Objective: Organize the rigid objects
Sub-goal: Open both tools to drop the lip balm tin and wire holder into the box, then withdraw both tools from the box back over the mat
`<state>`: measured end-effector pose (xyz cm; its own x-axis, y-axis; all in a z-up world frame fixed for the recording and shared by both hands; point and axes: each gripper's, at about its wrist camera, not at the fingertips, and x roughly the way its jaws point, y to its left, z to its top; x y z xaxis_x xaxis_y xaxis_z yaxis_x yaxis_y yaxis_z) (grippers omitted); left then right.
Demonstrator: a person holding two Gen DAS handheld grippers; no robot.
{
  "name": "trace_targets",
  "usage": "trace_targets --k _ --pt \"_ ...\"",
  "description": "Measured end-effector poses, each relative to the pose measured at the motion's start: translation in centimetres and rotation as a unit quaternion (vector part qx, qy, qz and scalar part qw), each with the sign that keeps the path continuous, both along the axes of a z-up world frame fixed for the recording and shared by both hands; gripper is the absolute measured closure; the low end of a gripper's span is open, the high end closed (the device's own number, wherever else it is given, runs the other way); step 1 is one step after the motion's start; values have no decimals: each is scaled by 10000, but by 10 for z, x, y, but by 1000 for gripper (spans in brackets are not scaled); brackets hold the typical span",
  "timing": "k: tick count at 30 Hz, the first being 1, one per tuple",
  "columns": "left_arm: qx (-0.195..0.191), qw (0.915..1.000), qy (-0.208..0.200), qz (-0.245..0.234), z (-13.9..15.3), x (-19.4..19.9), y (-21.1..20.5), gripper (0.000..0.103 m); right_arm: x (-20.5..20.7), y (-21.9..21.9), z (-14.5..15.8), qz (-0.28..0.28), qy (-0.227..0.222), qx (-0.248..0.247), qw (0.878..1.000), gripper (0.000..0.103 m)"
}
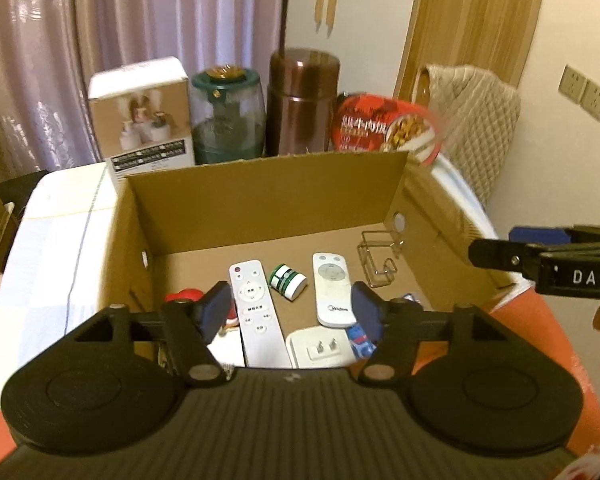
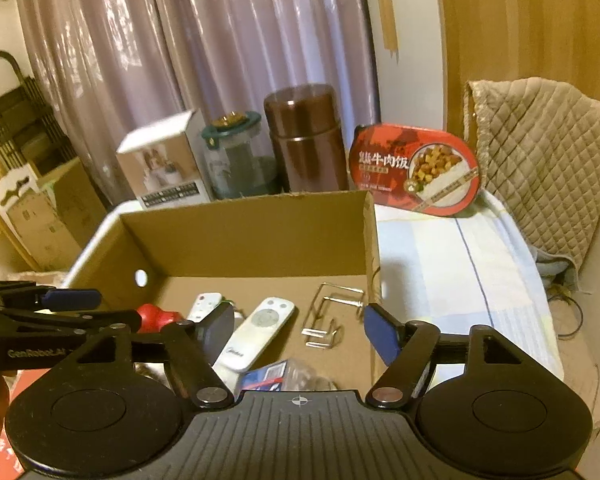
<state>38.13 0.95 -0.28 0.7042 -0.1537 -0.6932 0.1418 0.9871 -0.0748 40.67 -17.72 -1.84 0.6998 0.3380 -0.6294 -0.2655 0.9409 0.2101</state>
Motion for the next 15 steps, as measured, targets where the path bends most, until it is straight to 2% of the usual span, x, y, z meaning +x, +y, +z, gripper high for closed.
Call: trace_targets --k 1,7,12,15 --pt "-50 10000 -49 62 5 -9 2 31 -8 -1 4 -7 -11 27 10000 32" --pt "-279 9984 -336 367 27 -70 8 12 -68 -8 21 -88 -55 91 9999 27" --pt "-216 9969 -440 622 37 -125 9 4 -120 -18 29 -299 -1 250 9992 21" --pt "-428 9953 -413 766 43 -156 10 4 -148 -21 32 -323 36 216 9992 20"
